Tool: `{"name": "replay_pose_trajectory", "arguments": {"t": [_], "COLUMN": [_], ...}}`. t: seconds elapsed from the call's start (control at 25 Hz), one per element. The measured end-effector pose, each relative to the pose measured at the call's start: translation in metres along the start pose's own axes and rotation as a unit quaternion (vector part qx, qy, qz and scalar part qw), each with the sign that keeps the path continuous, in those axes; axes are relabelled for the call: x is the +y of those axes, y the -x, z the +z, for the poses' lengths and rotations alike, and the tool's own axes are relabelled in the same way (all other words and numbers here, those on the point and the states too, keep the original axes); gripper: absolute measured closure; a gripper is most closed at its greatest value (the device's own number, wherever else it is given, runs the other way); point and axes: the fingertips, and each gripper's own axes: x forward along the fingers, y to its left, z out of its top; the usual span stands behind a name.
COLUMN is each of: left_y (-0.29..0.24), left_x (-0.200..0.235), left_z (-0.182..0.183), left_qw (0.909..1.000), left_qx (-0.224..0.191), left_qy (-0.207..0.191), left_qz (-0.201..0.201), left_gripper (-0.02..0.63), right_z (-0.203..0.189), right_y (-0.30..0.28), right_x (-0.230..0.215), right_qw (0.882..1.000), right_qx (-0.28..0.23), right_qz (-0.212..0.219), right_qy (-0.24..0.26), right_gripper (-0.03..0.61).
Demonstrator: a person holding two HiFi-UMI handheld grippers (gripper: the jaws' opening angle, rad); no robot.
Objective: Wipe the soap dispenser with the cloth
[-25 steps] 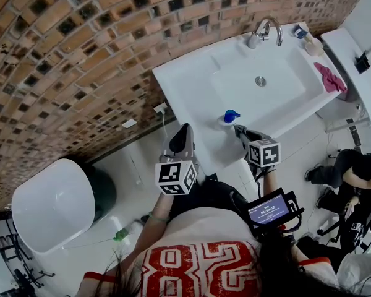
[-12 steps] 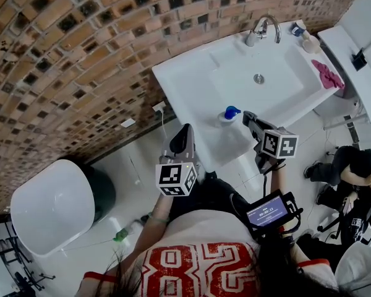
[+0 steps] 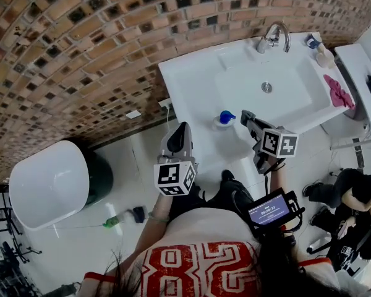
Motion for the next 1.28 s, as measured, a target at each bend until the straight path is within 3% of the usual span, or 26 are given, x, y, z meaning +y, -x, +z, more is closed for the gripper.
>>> {"name": "replay_pose_trajectory", "arguments": {"t": [0.32, 0.6, 0.88, 1.28], "left_y": [0.002, 0.014, 0.016, 0.011], "left_x": [-0.036, -0.06, -0.067, -0.067], "left_z": [-0.003, -0.011, -0.014, -0.016], "left_qw": [0.9943, 0.9872, 0.9869, 0.9893], "left_qx": [-0.03, -0.033, -0.024, -0.009], "left_qy": [0.011, 0.008, -0.002, -0.014], "left_qz": [0.102, 0.156, 0.16, 0.145], "left_gripper": [0.611, 0.611, 0.611, 0.611], "right_z": [-0.011, -0.019, -0.034, -0.069], "right_y": [-0.022, -0.028, -0.039, -0.061], "right_x": [0.012, 0.02, 0.013, -0.005], "right_qw": [0.989, 0.975, 0.971, 0.97], "right_qx": [0.07, 0.112, 0.128, 0.175], "right_qz": [0.131, 0.192, 0.199, 0.166], "right_qy": [-0.005, 0.0, -0.019, -0.022], "right_gripper": [0.528, 0.528, 0.528, 0.528]}}
